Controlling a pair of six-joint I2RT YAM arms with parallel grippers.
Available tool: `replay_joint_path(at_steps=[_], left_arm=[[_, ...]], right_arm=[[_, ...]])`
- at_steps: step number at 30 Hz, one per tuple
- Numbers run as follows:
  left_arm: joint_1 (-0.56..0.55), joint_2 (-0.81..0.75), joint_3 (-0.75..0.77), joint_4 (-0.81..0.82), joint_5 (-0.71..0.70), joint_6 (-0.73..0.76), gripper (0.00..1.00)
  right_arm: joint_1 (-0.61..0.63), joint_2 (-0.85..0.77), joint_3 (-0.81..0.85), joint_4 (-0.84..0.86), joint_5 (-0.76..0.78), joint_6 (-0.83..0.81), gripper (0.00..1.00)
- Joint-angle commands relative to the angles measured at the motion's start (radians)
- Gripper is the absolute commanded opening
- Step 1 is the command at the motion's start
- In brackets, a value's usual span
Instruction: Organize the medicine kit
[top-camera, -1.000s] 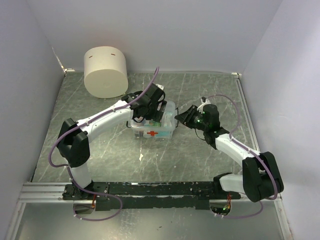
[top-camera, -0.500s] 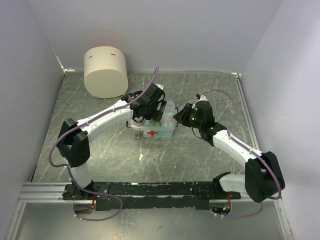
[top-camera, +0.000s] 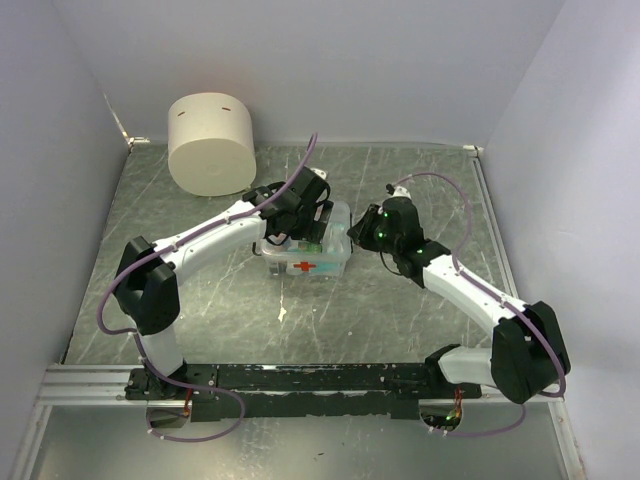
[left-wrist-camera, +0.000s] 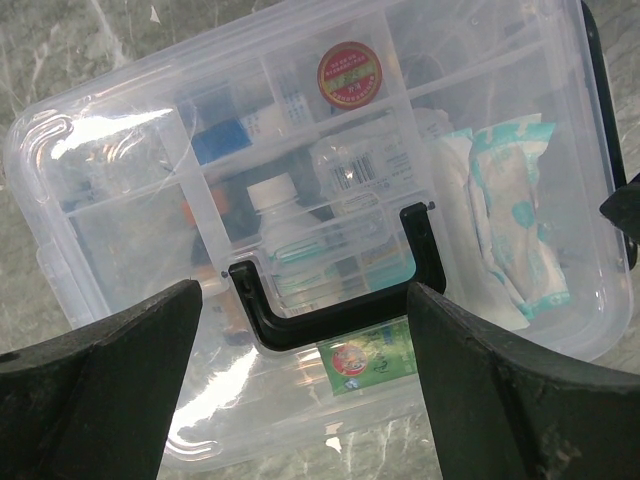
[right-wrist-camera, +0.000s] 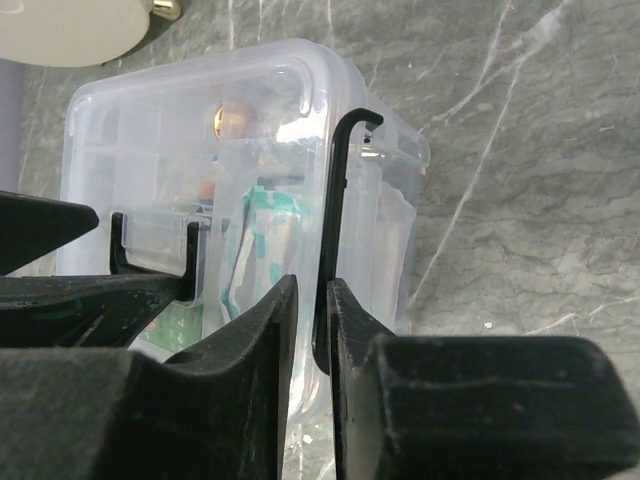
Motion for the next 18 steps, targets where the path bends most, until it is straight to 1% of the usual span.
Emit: replay_joint_path(at_steps=[1, 5, 6, 9, 12, 16, 18], left_arm=[[-0.002, 0.026, -0.027, -0.046, 0.003, -0.038, 0.94], [0.0, -0.031, 0.02, -0.042, -0.055, -0.046, 0.98], [0.001, -0.051, 0.028, -0.037, -0.082, -0.054, 1.0], [0.014, -0.121, 0.013, 0.006, -0.156, -0.098, 1.0], [0.055, -0.223, -0.071, 0.091, -0.181, -0.157, 1.0], [0.126, -0.382, -0.241, 0.23, -0.171, -0.216, 1.0], [0.18, -0.451, -0.327, 0.278, -0.149, -0.256, 1.0]], right_arm=[[0.015, -0.016, 0.047, -0.032, 0.026, -0.007, 0.22], [0.015, -0.043, 0.1, -0.091, 0.086, -0.039, 0.34], [0.015, -0.048, 0.112, -0.103, 0.096, -0.05, 0.36], [0.015, -0.049, 0.146, -0.14, 0.132, -0.07, 0.37], [0.015, -0.035, 0.169, -0.162, 0.139, -0.092, 0.38], [0.015, -0.024, 0.179, -0.154, 0.125, -0.1, 0.39], [0.015, -0.005, 0.202, -0.165, 0.113, -0.101, 0.39]])
